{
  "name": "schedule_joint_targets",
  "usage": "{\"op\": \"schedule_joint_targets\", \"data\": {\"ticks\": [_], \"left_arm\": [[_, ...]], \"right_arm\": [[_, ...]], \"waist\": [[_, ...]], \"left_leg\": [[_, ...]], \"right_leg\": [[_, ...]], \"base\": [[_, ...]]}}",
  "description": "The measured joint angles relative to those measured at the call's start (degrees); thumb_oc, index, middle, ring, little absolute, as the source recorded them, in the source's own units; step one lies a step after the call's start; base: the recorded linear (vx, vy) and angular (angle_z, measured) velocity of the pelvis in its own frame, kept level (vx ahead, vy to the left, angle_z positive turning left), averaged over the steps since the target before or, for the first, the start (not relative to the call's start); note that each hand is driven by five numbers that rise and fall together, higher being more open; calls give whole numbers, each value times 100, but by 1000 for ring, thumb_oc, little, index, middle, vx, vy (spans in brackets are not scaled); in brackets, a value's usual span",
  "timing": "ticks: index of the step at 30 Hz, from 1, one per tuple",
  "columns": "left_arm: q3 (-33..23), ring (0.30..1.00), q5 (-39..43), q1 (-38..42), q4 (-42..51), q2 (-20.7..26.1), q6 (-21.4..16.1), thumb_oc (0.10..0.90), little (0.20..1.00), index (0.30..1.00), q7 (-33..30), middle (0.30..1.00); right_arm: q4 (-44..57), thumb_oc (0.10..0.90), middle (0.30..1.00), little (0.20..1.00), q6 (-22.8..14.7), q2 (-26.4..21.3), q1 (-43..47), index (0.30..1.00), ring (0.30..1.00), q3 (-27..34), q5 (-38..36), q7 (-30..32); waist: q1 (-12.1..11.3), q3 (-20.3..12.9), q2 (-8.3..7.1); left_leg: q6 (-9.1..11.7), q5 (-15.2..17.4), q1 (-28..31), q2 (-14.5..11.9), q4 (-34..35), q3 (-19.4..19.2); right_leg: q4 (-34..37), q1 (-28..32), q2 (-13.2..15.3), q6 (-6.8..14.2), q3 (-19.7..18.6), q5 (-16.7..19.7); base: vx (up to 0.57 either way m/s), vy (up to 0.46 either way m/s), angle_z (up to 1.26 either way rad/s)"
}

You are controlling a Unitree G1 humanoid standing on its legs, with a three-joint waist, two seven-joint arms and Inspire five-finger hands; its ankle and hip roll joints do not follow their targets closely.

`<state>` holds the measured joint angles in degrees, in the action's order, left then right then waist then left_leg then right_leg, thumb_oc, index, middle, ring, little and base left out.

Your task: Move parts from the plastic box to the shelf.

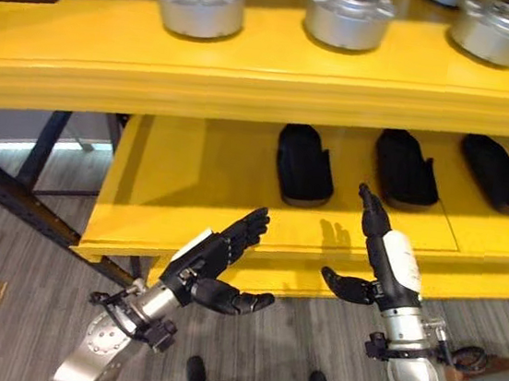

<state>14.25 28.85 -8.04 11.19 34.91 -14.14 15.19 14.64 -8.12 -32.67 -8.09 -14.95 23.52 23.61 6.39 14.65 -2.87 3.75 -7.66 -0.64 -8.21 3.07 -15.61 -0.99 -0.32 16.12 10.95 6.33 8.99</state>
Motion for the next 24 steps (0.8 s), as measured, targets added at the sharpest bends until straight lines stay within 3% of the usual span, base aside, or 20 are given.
{"op": "schedule_joint_targets", "data": {"ticks": [1, 2, 3, 5, 9, 10, 12, 15, 19, 22, 24], "left_arm": [[4, 1000, 0, 66, 9, -19, -12, 900, 1000, 1000, -47, 1000], [-19, 1000, 2, 92, 1, -59, -42, 900, 1000, 1000, -94, 1000], [-37, 1000, 5, 115, 11, -123, -43, 900, 1000, 1000, -100, 1000], [-51, 1000, 18, 112, 48, -146, -112, 900, 1000, 1000, -75, 1000], [-49, 1000, 25, 21, 51, -277, -106, 900, 1000, 1000, -44, 1000], [-50, 1000, 25, 21, 61, -278, -106, 900, 1000, 1000, -13, 1000], [-37, 1000, 29, 19, 79, -293, -76, 900, 1000, 1000, 185, 1000], [-28, 1000, 40, 16, 86, -358, -64, 900, 1000, 1000, 319, 1000], [30, 1000, 250, 2, 216, -418, 43, 900, 1000, 1000, 336, 1000], [217, 1000, 259, 109, 195, -424, 40, 900, 1000, 1000, 300, 1000], [453, 1000, 258, 289, 151, -431, 38, 900, 1000, 1000, 262, 1000]], "right_arm": [[1, 900, 1000, 1000, -21, -30, 47, 1000, 1000, 6, 1, 26], [-110, 900, 1000, 1000, -146, -57, 138, 1000, 1000, -26, 9, 63], [-173, 900, 1000, 1000, -179, -93, 153, 1000, 1000, -42, 15, 68], [-257, 900, 1000, 1000, -178, -233, 229, 1000, 1000, -130, 33, 144], [-405, 900, 1000, 1000, -127, -420, 596, 1000, 1000, -216, 56, 143], [-398, 900, 1000, 1000, -119, -428, 629, 1000, 1000, -193, 58, 143], [-351, 900, 1000, 1000, 69, -443, 596, 1000, 1000, -72, 50, 164], [-376, 900, 1000, 1000, 222, -525, 486, 1000, 1000, 50, 46, 171], [-432, 900, 1000, 1000, 332, -769, -145, 1000, 1000, 530, -20, 305], [-592, 900, 1000, 1000, 327, -872, -269, 1000, 1000, 624, -13, 502], [-801, 900, 1000, 1000, 379, -818, -265, 1000, 1000, 724, 4, 759]], "waist": [[-54, -2, 61], [-68, 39, 183], [-74, 8, 172], [-187, 20, 216], [-240, -4, 527], [-251, -12, 541], [-146, -32, 553], [-32, -82, 638], [307, -178, 725], [578, -199, 770], [682, -202, 773]], "left_leg": [[-63, 79, -120, -63, -109, -2], [-22, 11, -115, -209, -78, -125], [-6, 4, -108, -247, -81, -147], [33, -21, -117, -310, -87, -217], [140, 32, -5, -585, 171, -447], [140, 32, 2, -623, 172, -483], [225, 0, 124, -649, 174, -555], [271, 34, 161, -688, 176, -546], [299, 24, 241, -783, 148, -590], [159, -40, 245, -875, 48, -648], [-131, 7, 338, -883, 11, -811]], "right_leg": [[-39, -170, -13, -118, 120, 129], [-469, -370, -23, -403, 433, -287], [-861, -430, -76, -511, 593, -682], [-811, -444, -185, -328, 739, -774], [-49, -295, -511, -253, 941, -631], [20, -271, -543, -269, 942, -557], [265, -175, -591, -338, 938, -241], [505, -84, -677, -307, 877, -202], [176, -386, -844, -498, 639, -72], [-306, -699, -928, -585, 496, -312], [-663, -919, -974, -635, 272, -524]], "base": [[-156, -221, -87], [-111, -239, -73], [-82, -247, -57], [-64, -214, -30], [-48, -245, -42], [-12, -184, -57], [23, -152, -42], [18, -253, -27], [-55, -260, -35], [-81, -220, -46], [-51, -295, -51]]}}
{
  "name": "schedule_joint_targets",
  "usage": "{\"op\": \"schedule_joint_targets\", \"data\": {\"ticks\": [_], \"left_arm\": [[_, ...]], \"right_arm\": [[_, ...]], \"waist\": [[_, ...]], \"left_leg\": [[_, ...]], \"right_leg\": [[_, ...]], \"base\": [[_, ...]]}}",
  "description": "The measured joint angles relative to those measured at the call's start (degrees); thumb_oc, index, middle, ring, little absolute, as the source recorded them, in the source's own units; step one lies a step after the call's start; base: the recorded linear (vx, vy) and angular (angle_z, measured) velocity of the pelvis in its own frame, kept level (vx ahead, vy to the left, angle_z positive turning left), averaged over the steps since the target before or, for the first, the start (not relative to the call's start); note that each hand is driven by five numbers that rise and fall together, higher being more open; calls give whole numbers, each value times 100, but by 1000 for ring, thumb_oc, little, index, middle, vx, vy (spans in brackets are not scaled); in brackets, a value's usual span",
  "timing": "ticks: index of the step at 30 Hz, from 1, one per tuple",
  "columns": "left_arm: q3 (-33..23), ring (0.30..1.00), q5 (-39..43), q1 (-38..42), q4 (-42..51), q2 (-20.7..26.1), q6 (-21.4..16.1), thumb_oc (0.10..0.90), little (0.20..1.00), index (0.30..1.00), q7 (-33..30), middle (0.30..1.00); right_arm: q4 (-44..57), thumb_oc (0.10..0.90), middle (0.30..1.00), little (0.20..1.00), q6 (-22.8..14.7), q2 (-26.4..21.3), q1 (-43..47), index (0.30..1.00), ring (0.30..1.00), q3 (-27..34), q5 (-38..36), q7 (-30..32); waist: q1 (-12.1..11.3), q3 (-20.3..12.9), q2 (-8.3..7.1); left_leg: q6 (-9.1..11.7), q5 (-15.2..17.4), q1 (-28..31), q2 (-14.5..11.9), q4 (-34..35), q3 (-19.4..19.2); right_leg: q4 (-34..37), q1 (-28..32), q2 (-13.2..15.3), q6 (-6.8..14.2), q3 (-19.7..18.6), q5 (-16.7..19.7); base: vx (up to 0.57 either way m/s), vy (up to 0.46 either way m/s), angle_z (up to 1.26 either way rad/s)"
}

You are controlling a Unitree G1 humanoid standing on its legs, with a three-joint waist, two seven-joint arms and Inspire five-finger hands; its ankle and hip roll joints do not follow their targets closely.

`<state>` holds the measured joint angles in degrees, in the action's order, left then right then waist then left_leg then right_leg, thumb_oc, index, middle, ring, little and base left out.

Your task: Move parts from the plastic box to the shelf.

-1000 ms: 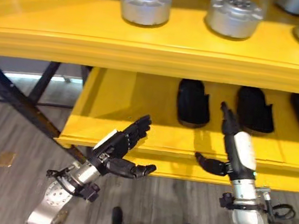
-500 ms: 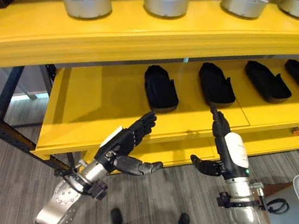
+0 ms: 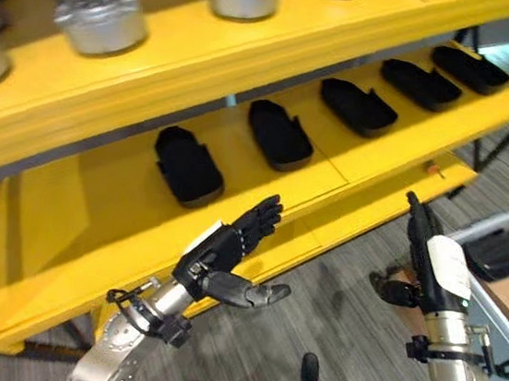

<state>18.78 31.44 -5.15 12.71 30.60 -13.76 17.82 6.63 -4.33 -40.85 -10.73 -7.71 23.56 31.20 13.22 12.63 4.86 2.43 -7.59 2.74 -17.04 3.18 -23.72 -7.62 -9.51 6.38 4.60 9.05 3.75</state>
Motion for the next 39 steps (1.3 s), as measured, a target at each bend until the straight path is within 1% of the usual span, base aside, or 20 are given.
{"op": "schedule_joint_targets", "data": {"ticks": [2, 4, 7, 8, 9, 11, 12, 13, 15, 18, 19, 23, 27, 28, 30, 31, 33, 35, 37, 39], "left_arm": [[98, 1000, 3, 113, -24, -5, -45, 900, 1000, 1000, -116, 1000], [110, 1000, 123, 186, -96, 1, -46, 900, 1000, 1000, -296, 1000], [82, 1000, 213, 206, -148, -1, -63, 900, 1000, 1000, -397, 1000], [70, 1000, 208, 85, -138, -6, -134, 900, 1000, 1000, -424, 1000], [54, 1000, 205, -35, -83, 37, -187, 900, 1000, 1000, -439, 1000], [54, 1000, 180, -105, -69, 58, -211, 900, 1000, 1000, -435, 1000], [48, 1000, 165, -109, -72, 37, -220, 900, 1000, 1000, -459, 1000], [18, 1000, 163, -131, -69, 34, -242, 900, 1000, 1000, -450, 1000], [-91, 1000, 204, -208, -68, 29, -254, 900, 1000, 1000, -379, 1000], [-337, 1000, 220, -525, -86, 13, -261, 900, 1000, 1000, -380, 1000], [-310, 1000, 200, -554, -73, 52, -256, 900, 1000, 1000, -373, 1000], [-323, 1000, 193, -561, -71, 26, -258, 900, 1000, 1000, -419, 1000], [-324, 1000, 133, -520, -73, 22, -262, 900, 1000, 1000, -635, 1000], [-334, 1000, 98, -517, -82, 33, -259, 900, 1000, 1000, -696, 1000], [-391, 1000, -75, -578, -115, 99, -267, 900, 1000, 1000, -867, 1000], [-389, 1000, -90, -561, -160, 131, -266, 900, 1000, 1000, -890, 1000], [-374, 1000, -147, -505, -354, 87, -263, 900, 1000, 1000, -940, 1000], [-386, 1000, -158, -510, -421, 106, -263, 900, 1000, 1000, -999, 1000], [-377, 1000, -128, -473, -563, 177, -267, 900, 1000, 1000, -947, 1000], [-465, 1000, -119, -548, -649, 262, -269, 900, 1000, 1000, -946, 1000]], "right_arm": [[-63, 900, 1000, 1000, -7, 9, -1, 1000, 1000, 32, 0, 63], [-67, 900, 1000, 1000, -127, 100, -4, 1000, 1000, 9, 46, 64], [-77, 900, 1000, 1000, -322, 135, 24, 1000, 1000, -8, 55, 34], [-71, 900, 1000, 1000, -441, 108, 82, 1000, 1000, -53, -33, -26], [-51, 900, 1000, 1000, -595, 102, 122, 1000, 1000, -31, -126, -61], [-38, 900, 1000, 1000, -731, 109, 96, 1000, 1000, 58, -238, -76], [-27, 900, 1000, 1000, -733, 114, -16, 1000, 1000, 84, -361, -94], [-15, 900, 1000, 1000, -751, 131, -115, 1000, 1000, 122, -376, -97], [-11, 900, 1000, 1000, -770, 152, -316, 1000, 1000, 122, -413, -110], [31, 900, 1000, 1000, -818, 312, -201, 1000, 1000, -418, -445, -297], [86, 900, 1000, 1000, -871, 405, -218, 1000, 1000, -563, -325, -398], [145, 900, 1000, 1000, -878, 513, -225, 1000, 1000, -708, -337, -540], [172, 900, 1000, 1000, -917, 512, -152, 1000, 1000, -711, -336, -542], [158, 900, 1000, 1000, -920, 516, -30, 1000, 1000, -720, -337, -540], [-142, 900, 1000, 1000, -983, 540, 442, 1000, 1000, -892, -336, -543], [-216, 900, 1000, 1000, -997, 543, 549, 1000, 1000, -914, -336, -543], [-257, 900, 1000, 1000, -1011, 492, 744, 1000, 1000, -870, -339, -499], [-256, 900, 1000, 1000, -1027, 493, 837, 1000, 1000, -843, -333, -484], [-287, 900, 1000, 1000, -934, 530, 842, 1000, 1000, -857, -141, -447], [-442, 900, 1000, 1000, -820, 552, 979, 1000, 1000, -949, 190, -440]], "waist": [[53, 3, 3], [-38, 20, -110], [-104, 96, -283], [-257, 101, -417], [-376, 91, -478], [-370, 92, -474], [-318, 93, -490], [-323, 99, -535], [-270, 25, -398], [-548, -43, -482], [-524, -52, -524], [-556, -54, -528], [-590, -53, -538], [-714, -40, -565], [-907, -22, -561], [-989, -23, -578], [-1028, 37, -536], [-1045, 100, -543], [-1035, 104, -619], [-1061, 140, -750]], "left_leg": [[-156, -43, 79, -26, -49, -4], [-202, -253, 196, -42, -280, 162], [-177, -311, 178, -46, -1036, 759], [87, 160, 202, 244, -1185, 1335], [200, 555, 260, 650, -1016, 1737], [167, 841, 123, 1012, -885, 1869], [-47, 979, -80, 1337, -905, 1892], [-182, 1054, -229, 1590, -914, 1984], [-518, 1267, -599, 1972, -867, 1851], [-636, 1167, -559, 2251, -742, 2617], [-659, 847, -505, 2310, -674, 2646], [-703, 554, -141, 2320, -184, 2545], [-737, 519, -26, 2307, -54, 2471], [-738, 521, 61, 2272, -9, 2339], [-744, 526, 132, 2062, 52, 1911], [-755, 536, 156, 2016, 60, 1800], [-777, 580, 266, 1936, 93, 1631], [-661, 621, 344, 1860, 125, 1629], [-529, 626, 386, 1833, 125, 1665], [-316, 653, 466, 1725, 130, 1603]], "right_leg": [[-299, -212, -68, -52, -215, -217], [-397, -275, -160, -168, -575, -316], [-187, -28, -321, -365, -1217, -177], [18, 66, -329, -408, -1616, -79], [186, 131, -312, -438, -1940, 29], [519, 315, -300, -457, -1956, 205], [646, 454, -355, -451, -1968, 226], [643, 470, -361, -437, -1975, 215], [611, 444, -576, -372, -1923, 164], [126, 134, -816, -172, -2225, -104], [-107, 115, -841, -215, -2209, -238], [-12, 230, -804, -119, -2265, -271], [56, 293, -769, -141, -2229, -253], [55, 266, -755, -157, -2046, -165], [-96, 67, -785, 97, -1042, 0], [-200, 42, -755, 81, -778, -109], [-544, 2, -412, 100, -528, -455], [-79, 252, 114, 266, -853, -430], [808, 669, 487, 588, -1112, -111], [1317, 931, 705, 686, -950, 343]], "base": [[-28, -242, -63], [72, -140, -93], [137, -76, -99], [79, -33, -153], [104, -54, -161], [103, -58, -97], [72, -18, -51], [83, 1, -48], [81, 4, -56], [10, 41, -111], [19, 97, -81], [37, 49, -13], [-4, 14, -9], [-37, -47, -47], [-18, -86, -82], [13, -115, -81], [65, -176, -48], [113, -277, -25], [139, -314, 0], [107, -278, -14]]}}
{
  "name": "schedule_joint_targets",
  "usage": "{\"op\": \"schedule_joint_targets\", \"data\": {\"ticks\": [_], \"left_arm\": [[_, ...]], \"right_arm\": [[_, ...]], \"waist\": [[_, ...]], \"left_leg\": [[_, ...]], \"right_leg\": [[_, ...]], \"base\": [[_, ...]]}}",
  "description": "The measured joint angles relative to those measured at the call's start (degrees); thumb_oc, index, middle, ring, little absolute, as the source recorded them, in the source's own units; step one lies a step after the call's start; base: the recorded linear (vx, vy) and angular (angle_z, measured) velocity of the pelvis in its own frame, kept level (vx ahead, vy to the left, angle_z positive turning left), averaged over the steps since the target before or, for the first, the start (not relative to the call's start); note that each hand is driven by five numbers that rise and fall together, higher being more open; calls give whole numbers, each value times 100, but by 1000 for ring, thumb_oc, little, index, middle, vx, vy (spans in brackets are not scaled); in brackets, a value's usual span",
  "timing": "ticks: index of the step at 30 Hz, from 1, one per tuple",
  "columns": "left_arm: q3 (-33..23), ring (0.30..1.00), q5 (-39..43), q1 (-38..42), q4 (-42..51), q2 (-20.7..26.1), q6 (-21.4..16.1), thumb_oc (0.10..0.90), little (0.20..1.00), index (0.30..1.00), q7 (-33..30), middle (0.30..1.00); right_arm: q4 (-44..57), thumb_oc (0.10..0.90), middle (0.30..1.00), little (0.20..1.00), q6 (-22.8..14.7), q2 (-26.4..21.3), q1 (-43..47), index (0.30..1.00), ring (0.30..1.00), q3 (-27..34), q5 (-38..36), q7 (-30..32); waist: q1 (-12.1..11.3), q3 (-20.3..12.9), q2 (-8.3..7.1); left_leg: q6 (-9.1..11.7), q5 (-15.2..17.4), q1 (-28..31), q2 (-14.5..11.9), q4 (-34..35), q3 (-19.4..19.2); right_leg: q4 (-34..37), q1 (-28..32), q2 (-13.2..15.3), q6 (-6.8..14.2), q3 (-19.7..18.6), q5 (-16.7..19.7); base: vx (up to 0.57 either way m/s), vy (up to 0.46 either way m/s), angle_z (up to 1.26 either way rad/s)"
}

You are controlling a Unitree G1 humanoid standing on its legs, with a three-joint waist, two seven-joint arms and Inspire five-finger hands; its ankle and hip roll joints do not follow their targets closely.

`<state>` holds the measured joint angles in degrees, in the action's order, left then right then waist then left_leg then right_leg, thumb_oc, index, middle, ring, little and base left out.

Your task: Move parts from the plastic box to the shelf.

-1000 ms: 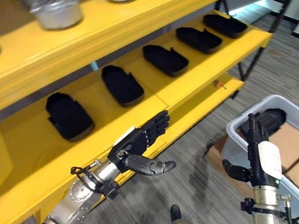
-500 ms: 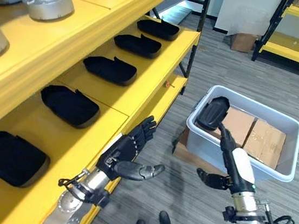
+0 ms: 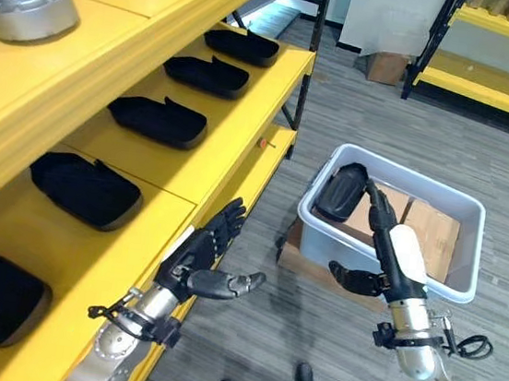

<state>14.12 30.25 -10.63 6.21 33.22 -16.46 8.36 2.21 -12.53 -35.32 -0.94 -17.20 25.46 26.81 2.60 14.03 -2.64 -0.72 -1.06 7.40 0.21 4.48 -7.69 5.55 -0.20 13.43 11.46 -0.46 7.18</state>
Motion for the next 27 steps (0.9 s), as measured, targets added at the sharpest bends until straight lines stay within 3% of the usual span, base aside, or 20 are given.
{"op": "schedule_joint_targets", "data": {"ticks": [1, 2, 3, 5, 10, 15, 16, 17, 19, 21, 23, 24, 25, 26, 27], "left_arm": [[-48, 1000, 1, -71, 19, 59, -1, 900, 1000, 1000, 10, 1000], [-93, 1000, 1, -143, 67, 126, -23, 900, 1000, 1000, 21, 1000], [-82, 1000, 3, -220, 61, 17, -16, 900, 1000, 1000, 22, 1000], [-69, 1000, -8, -287, 151, -54, -19, 900, 1000, 1000, 70, 1000], [-1, 1000, -12, 17, 127, -207, -19, 900, 1000, 1000, -334, 1000], [41, 1000, -7, 160, 45, -478, -14, 900, 1000, 1000, -562, 1000], [56, 1000, -6, 214, 7, -533, 7, 900, 1000, 1000, -556, 1000], [53, 1000, -4, 206, 3, -536, 9, 900, 1000, 1000, -562, 1000], [39, 1000, -16, 236, -6, -535, 11, 900, 1000, 1000, -555, 1000], [-29, 1000, -7, 222, -20, -527, 19, 900, 1000, 1000, -557, 1000], [-48, 1000, -10, 244, -62, -536, 19, 900, 1000, 1000, -552, 1000], [-48, 1000, -35, 256, -99, -549, 21, 900, 1000, 1000, -547, 1000], [-47, 1000, -146, 245, -116, -581, 25, 900, 1000, 1000, -560, 1000], [-48, 1000, -196, 235, -114, -578, 32, 900, 1000, 1000, -552, 1000], [-48, 1000, -208, 249, -113, -577, 45, 900, 1000, 1000, -554, 1000]], "right_arm": [[-68, 900, 1000, 1000, 58, 8, 5, 1000, 1000, -44, 122, -7], [-70, 900, 1000, 1000, 74, 26, -35, 1000, 1000, -48, 150, -4], [-128, 900, 1000, 1000, 125, 3, -27, 1000, 1000, -48, 152, -6], [-132, 900, 1000, 1000, 268, -71, -37, 1000, 1000, -49, 147, -29], [-155, 900, 1000, 1000, 429, -393, -9, 1000, 1000, -18, 15, -23], [-282, 900, 1000, 1000, 562, -411, -30, 1000, 1000, -4, 8, -21], [-339, 900, 1000, 1000, 584, -411, -51, 1000, 1000, -1, 6, -11], [-337, 900, 1000, 1000, 587, -415, -49, 1000, 1000, 0, 7, -13], [-374, 900, 1000, 1000, 532, -401, -54, 1000, 1000, 12, 12, -18], [-368, 900, 1000, 1000, 458, -340, -170, 1000, 1000, 52, 19, -30], [-368, 900, 1000, 1000, 400, -338, -169, 1000, 1000, 59, 22, -29], [-370, 900, 1000, 1000, 389, -299, -175, 1000, 1000, 60, 26, -35], [-378, 900, 1000, 1000, 364, -289, -171, 1000, 1000, 54, 29, -69], [-378, 900, 1000, 1000, 240, -301, -162, 1000, 1000, 49, 39, -136], [-378, 900, 1000, 1000, 221, -279, -164, 1000, 1000, 45, 40, -159]], "waist": [[-46, -10, -136], [-112, -12, -288], [-100, -4, -143], [-58, -1, -26], [43, -4, 90], [51, -8, 166], [62, -3, 151], [39, -4, 153], [154, -1, 175], [182, 0, 120], [194, 3, 91], [221, 19, 58], [149, 30, 14], [90, 19, 42], [115, 11, 58]], "left_leg": [[119, 26, 67, -12, 3, -6], [246, 53, 133, -14, 4, -10], [358, 42, 133, -248, 4, -11], [449, 35, 159, -574, 4, 6], [479, -37, 131, -1258, -85, -69], [282, -200, -81, -1403, -502, -66], [440, -361, -268, -1414, -911, 31], [413, -447, -285, -1409, -1026, 23], [637, -667, -392, -1445, -1262, 57], [655, -746, -626, -1516, -1824, -54], [571, -807, -773, -1473, -2148, -56], [644, -490, -894, -1283, -2354, 155], [567, -107, -848, -918, -2298, 528], [401, 272, -891, -453, -2151, 580], [286, 436, -941, -270, -2086, 628]], "right_leg": [[-13, 122, -10, -54, 67, 237], [-46, 200, -25, -167, 174, 141], [-45, 214, -263, -242, 239, 183], [-41, 233, -622, -398, 269, 101], [-49, 209, -1244, -886, 533, -68], [-146, 161, -1373, -1091, 544, -137], [-346, 125, -1337, -1185, 556, -286], [-378, 169, -1344, -1224, 552, -316], [-615, 123, -1382, -1341, 616, -543], [-828, 87, -1342, -1459, 621, -726], [-982, 75, -1341, -1578, 575, -832], [-1045, 72, -1339, -1616, 464, -857], [-1053, 63, -1289, -1560, 302, -809], [-921, 109, -1335, -1552, 117, -714], [-827, 164, -1337, -1576, 67, -692]], "base": [[121, -344, -22], [125, -361, -19], [131, -370, -5], [136, -375, -9], [107, -330, -9], [77, -270, -4], [133, -327, -1], [152, -331, 4], [130, -256, 15], [140, -150, 13], [151, -86, -6], [84, -26, -26], [125, -17, -62], [170, -5, -68], [166, 9, -60]]}}
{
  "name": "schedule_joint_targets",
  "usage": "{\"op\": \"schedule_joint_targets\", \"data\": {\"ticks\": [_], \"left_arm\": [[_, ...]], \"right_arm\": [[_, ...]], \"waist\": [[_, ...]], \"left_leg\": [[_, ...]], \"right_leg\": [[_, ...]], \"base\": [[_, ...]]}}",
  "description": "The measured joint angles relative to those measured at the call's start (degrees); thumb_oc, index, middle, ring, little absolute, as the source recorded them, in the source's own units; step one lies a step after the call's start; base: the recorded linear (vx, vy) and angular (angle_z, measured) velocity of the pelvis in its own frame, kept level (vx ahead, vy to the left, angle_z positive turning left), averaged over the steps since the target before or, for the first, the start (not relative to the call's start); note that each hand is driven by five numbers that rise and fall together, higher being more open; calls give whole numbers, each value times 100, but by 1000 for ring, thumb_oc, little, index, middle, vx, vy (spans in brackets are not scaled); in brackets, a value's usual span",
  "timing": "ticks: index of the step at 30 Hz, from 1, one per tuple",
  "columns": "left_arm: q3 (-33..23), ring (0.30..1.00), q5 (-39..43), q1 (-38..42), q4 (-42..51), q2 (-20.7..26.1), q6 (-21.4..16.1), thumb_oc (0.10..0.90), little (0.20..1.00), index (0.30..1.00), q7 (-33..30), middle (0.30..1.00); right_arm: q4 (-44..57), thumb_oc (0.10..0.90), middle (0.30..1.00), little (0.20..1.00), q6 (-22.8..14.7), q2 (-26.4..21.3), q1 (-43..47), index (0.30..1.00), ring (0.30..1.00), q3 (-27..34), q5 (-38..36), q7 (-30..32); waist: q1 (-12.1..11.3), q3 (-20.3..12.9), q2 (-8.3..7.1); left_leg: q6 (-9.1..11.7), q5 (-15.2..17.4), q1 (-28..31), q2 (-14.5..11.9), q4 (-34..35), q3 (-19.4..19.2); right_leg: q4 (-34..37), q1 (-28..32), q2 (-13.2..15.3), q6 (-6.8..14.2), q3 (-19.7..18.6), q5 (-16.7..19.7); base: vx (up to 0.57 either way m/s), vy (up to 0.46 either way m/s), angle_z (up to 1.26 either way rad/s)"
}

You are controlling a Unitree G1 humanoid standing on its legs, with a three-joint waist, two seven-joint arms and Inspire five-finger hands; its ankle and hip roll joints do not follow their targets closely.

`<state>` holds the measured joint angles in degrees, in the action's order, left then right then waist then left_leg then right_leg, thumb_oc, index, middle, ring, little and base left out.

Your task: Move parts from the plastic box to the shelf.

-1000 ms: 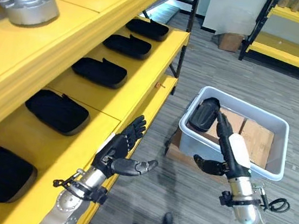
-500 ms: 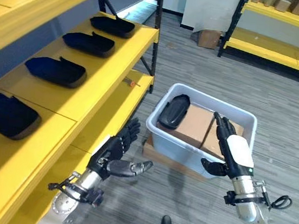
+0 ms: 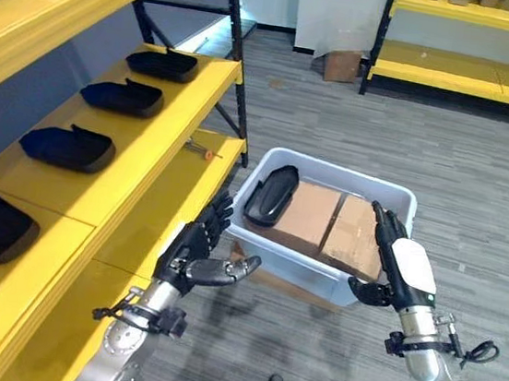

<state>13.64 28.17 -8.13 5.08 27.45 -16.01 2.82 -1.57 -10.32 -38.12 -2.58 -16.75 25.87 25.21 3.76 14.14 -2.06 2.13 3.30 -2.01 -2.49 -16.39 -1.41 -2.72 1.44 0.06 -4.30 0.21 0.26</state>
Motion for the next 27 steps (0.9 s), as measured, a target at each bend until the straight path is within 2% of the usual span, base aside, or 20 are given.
{"op": "schedule_joint_targets", "data": {"ticks": [1, 3, 5, 8, 9, 10, 11, 12, 13, 14, 15, 16, 17, 18, 19, 21, 22, 23, 25, 27], "left_arm": [[-3, 1000, -41, 18, 2, -1, 25, 900, 1000, 1000, -1, 1000], [-9, 1000, -168, 19, 4, 12, 117, 900, 1000, 1000, -10, 1000], [-37, 1000, -167, -16, -1, 26, 120, 900, 1000, 1000, -44, 1000], [-39, 1000, -167, -50, 0, 37, 186, 900, 1000, 1000, -131, 1000], [-34, 1000, -167, -58, 4, 29, 191, 900, 1000, 1000, -129, 1000], [-37, 1000, -164, -79, 15, 52, 190, 900, 1000, 1000, -128, 1000], [-53, 1000, -158, -170, -53, 77, 175, 900, 1000, 1000, -158, 1000], [-118, 1000, -156, -321, -209, 163, 1, 900, 1000, 1000, -169, 1000], [-381, 1000, -167, -581, -321, 283, -53, 900, 1000, 1000, -122, 1000], [-494, 1000, -149, -765, -687, 185, 130, 900, 1000, 1000, -275, 1000], [-492, 1000, -155, -758, -742, 133, 170, 900, 1000, 1000, -281, 1000], [-484, 1000, -158, -736, -720, 64, 164, 900, 1000, 1000, -244, 1000], [-464, 1000, -159, -669, -690, 45, 162, 900, 1000, 1000, -225, 1000], [-427, 1000, -161, -577, -570, 38, 154, 900, 1000, 1000, -201, 1000], [-422, 1000, -161, -461, -419, 38, 153, 900, 1000, 1000, -181, 1000], [-417, 1000, -160, -144, -372, 4, 138, 900, 1000, 1000, -146, 1000], [-413, 1000, -161, -64, -355, 5, 139, 900, 1000, 1000, -123, 1000], [-429, 1000, -160, 51, -318, 56, 139, 900, 1000, 1000, -104, 1000], [-444, 1000, -158, 172, -308, 55, 138, 900, 1000, 1000, -100, 1000], [-441, 1000, -159, 224, -307, 55, 139, 900, 1000, 1000, -73, 1000]], "right_arm": [[1, 900, 1000, 1000, -26, 17, 1, 1000, 1000, -9, 6, -50], [8, 900, 1000, 1000, -167, -58, -114, 1000, 1000, -7, 105, -111], [15, 900, 1000, 1000, -199, -49, -274, 1000, 1000, -36, 106, -130], [17, 900, 1000, 1000, -234, -66, -422, 1000, 1000, -51, 107, -153], [22, 900, 1000, 1000, -251, -129, -417, 1000, 1000, -47, 107, -153], [25, 900, 1000, 1000, -254, -158, -398, 1000, 1000, -46, 110, -153], [15, 900, 1000, 1000, -286, -84, -481, 1000, 1000, -112, 102, -151], [-76, 900, 1000, 1000, -365, 38, -472, 1000, 1000, -249, 101, -139], [-114, 900, 1000, 1000, -422, 194, -452, 1000, 1000, -414, 121, -220], [115, 900, 1000, 1000, -629, 18, -778, 1000, 1000, -482, 230, -325], [186, 900, 1000, 1000, -697, -84, -855, 1000, 1000, -450, 230, -323], [179, 900, 1000, 1000, -672, -81, -871, 1000, 1000, -425, 225, -322], [173, 900, 1000, 1000, -638, -50, -871, 1000, 1000, -388, 225, -323], [214, 900, 1000, 1000, -600, -108, -871, 1000, 1000, -347, 222, -323], [329, 900, 1000, 1000, -557, -168, -882, 1000, 1000, -248, 225, -321], [355, 900, 1000, 1000, -414, -86, -794, 1000, 1000, -214, 231, -318], [358, 900, 1000, 1000, -386, -57, -758, 1000, 1000, -198, 231, -317], [345, 900, 1000, 1000, -321, 81, -647, 1000, 1000, -195, 260, -318], [353, 900, 1000, 1000, -280, 199, -519, 1000, 1000, -194, 320, -317], [352, 900, 1000, 1000, -204, 260, -404, 1000, 1000, -190, 376, -316]], "waist": [[-20, 22, -39], [-32, 19, -8], [-55, 26, 18], [-44, 12, 97], [-16, 13, 254], [24, 40, 376], [4, 65, 359], [-279, 154, 320], [-551, 224, -20], [-475, 194, 77], [-230, 198, 175], [-106, 125, 289], [-96, 111, 277], [-95, -17, 310], [-30, -47, 331], [-34, -78, 58], [-70, -82, 43], [-120, -100, -6], [-140, -108, -23], [-196, -109, -18]], "left_leg": [[-109, 95, -43, 273, 261, 36], [-148, 46, -289, 607, 838, -5], [-75, -236, -557, 539, 1067, 35], [-111, -649, -629, 363, 940, 5], [-67, -908, -514, 252, 983, 31], [-250, -837, -359, 161, 1184, 114], [124, -765, -399, 82, 1056, -28], [670, -404, -873, -73, -208, -226], [493, -45, -1211, -6, -828, -330], [104, 270, -1312, -71, -304, -288], [82, 320, -1490, -159, -114, -261], [82, 372, -1591, -148, -20, -271], [-75, 307, -1585, -80, -113, -286], [-151, 285, -1452, 153, -175, -328], [-308, 3, -1312, 276, 121, -366], [-458, -282, -1006, 632, 579, -483], [-533, -535, -899, 706, 717, -439], [-786, -782, -704, 842, 939, -382], [-878, -843, -392, 977, 1316, -232], [-1016, -954, -57, 1029, 1666, -113]], "right_leg": [[109, 92, 9, -23, -97, 27], [324, 307, -29, -3, -108, 102], [388, 439, -150, -73, -144, 50], [338, 540, -245, -8, -141, -97], [219, 508, -373, 69, -156, -233], [59, 452, -446, 127, -181, -418], [-198, 304, -399, 127, -219, -720], [-347, 291, -384, 62, -237, -1062], [-473, 352, -30, 113, -350, -1032], [-506, 630, 104, 217, -91, -931], [-550, 742, 63, 249, 91, -1061], [-570, 800, 93, 311, 139, -1156], [-562, 855, 210, 400, 79, -1209], [-539, 918, 354, 614, -5, -1350], [-492, 1031, 459, 774, -12, -1453], [-480, 1196, 794, 849, -62, -1492], [-515, 1202, 854, 853, -54, -1497], [-660, 1201, 893, 880, -75, -1598], [-869, 1108, 780, 879, -33, -1605], [-1826, 684, 632, 934, 240, -1609]], "base": [[106, 17, -36], [91, 12, -36], [26, 3, -21], [17, 1, -11], [566, 166, -1], [679, 261, -1], [704, 310, -45], [275, 200, -119], [275, 176, -148], [245, 155, -77], [246, 161, 1], [168, 115, 23], [303, 219, -21], [309, 231, -22], [326, 250, 3], [163, 132, 30], [141, 118, 12], [184, 164, 19], [145, 142, 30], [80, 98, 27]]}}
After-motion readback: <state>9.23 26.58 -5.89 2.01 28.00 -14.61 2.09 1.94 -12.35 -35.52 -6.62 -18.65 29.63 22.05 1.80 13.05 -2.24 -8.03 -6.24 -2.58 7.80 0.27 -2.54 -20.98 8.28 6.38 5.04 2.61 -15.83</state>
